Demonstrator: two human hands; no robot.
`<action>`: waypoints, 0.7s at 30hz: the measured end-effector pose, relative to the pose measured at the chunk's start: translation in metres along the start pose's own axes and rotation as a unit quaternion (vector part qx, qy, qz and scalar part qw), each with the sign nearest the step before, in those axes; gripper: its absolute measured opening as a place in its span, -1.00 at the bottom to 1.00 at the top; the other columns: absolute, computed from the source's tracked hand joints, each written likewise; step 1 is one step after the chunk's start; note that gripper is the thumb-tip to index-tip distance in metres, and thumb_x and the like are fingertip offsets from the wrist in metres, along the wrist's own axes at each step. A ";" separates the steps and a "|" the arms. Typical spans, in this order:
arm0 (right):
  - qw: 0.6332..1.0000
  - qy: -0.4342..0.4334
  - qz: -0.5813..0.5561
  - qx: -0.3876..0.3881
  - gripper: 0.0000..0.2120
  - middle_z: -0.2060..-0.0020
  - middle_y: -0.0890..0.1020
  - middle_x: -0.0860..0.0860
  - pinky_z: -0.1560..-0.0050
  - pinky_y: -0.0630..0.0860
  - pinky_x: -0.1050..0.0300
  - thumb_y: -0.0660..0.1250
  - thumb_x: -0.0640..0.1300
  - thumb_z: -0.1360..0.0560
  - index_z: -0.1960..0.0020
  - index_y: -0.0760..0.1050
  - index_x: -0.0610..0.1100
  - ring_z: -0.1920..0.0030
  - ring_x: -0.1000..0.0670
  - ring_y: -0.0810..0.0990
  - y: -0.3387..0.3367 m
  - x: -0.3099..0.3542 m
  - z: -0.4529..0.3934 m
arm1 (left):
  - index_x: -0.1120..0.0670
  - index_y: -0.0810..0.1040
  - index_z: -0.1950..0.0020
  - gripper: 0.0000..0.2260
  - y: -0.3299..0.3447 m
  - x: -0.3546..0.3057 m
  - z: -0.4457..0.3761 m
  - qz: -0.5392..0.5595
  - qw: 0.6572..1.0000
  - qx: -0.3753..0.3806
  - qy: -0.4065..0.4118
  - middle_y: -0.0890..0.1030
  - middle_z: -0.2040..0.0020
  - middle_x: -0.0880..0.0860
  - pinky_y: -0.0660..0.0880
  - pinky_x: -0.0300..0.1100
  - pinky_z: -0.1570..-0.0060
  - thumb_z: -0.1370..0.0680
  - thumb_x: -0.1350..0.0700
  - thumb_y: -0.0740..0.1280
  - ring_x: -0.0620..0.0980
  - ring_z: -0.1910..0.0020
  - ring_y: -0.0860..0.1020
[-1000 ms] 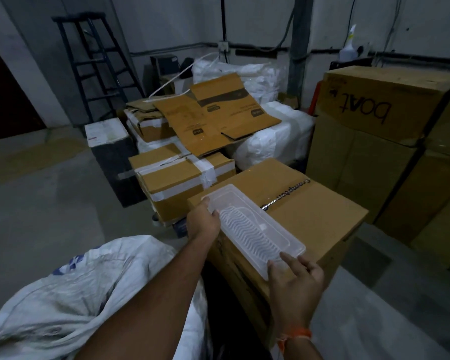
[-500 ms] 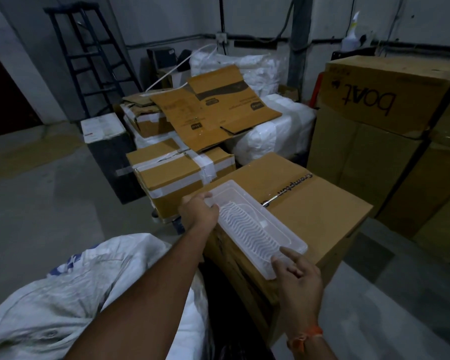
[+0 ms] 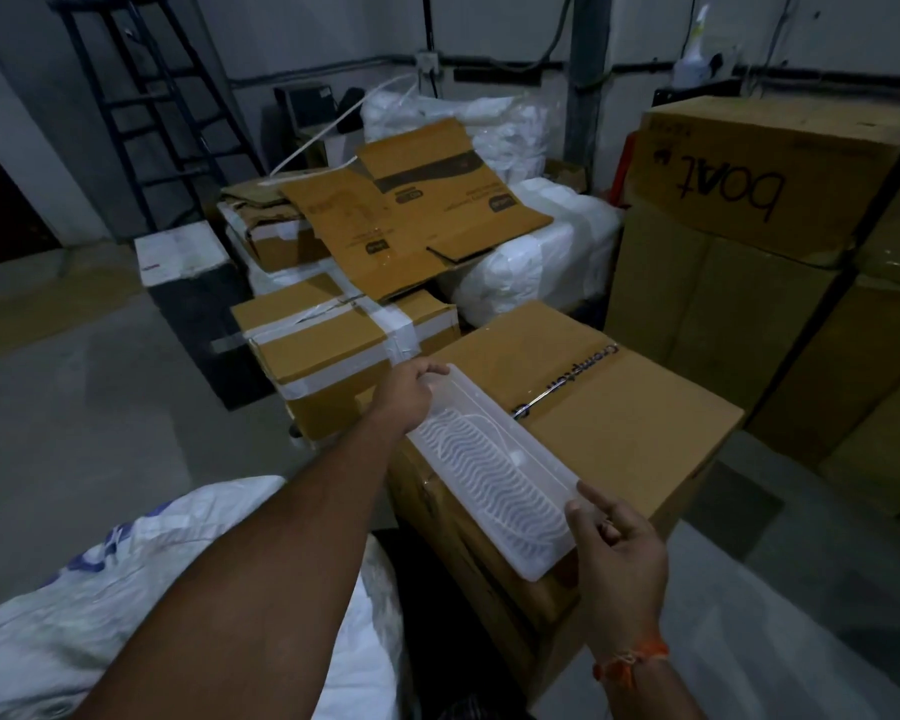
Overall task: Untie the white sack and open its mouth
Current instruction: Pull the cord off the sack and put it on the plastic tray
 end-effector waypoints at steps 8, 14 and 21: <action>0.993 -0.027 0.118 -0.006 -0.81 -0.18 0.51 0.02 -0.18 0.60 -0.20 0.46 0.04 -0.44 -0.04 0.69 0.10 -0.13 0.01 0.53 -0.005 0.024 -0.014 | -0.09 0.65 -0.21 -0.75 -0.011 0.006 0.023 0.059 0.994 -0.087 0.003 0.49 -0.46 0.07 0.43 -0.23 -0.10 -0.62 0.21 0.35 0.02 -0.19 0.56; 0.951 -0.122 0.240 0.153 -0.84 -0.06 0.59 0.14 -0.07 0.56 0.06 0.42 0.00 -0.52 -0.09 0.67 0.10 -0.08 0.12 0.51 0.047 0.081 -0.046 | -0.18 0.62 0.06 -0.84 -0.011 0.038 0.078 0.202 0.951 -0.222 -0.070 0.54 -0.28 0.00 0.53 -0.05 -0.29 -0.54 0.10 0.46 0.05 -0.16 0.58; 0.887 -0.146 0.345 0.268 -0.79 -0.11 0.73 0.03 -0.10 0.43 0.27 0.39 -0.11 -0.55 -0.16 0.69 -0.02 -0.12 0.05 0.64 0.101 0.077 -0.062 | -0.03 0.65 -0.16 -0.83 0.026 0.047 0.124 0.303 0.929 -0.186 -0.106 0.65 -0.06 -0.06 0.53 -0.26 0.13 -0.58 0.13 0.44 -0.11 0.04 0.59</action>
Point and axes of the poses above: each hand's wrist, its own z-axis away from the middle knuckle, its own y-axis out of the palm, x = y × z, the point moved 10 cm from there along -z, towards the middle knuckle
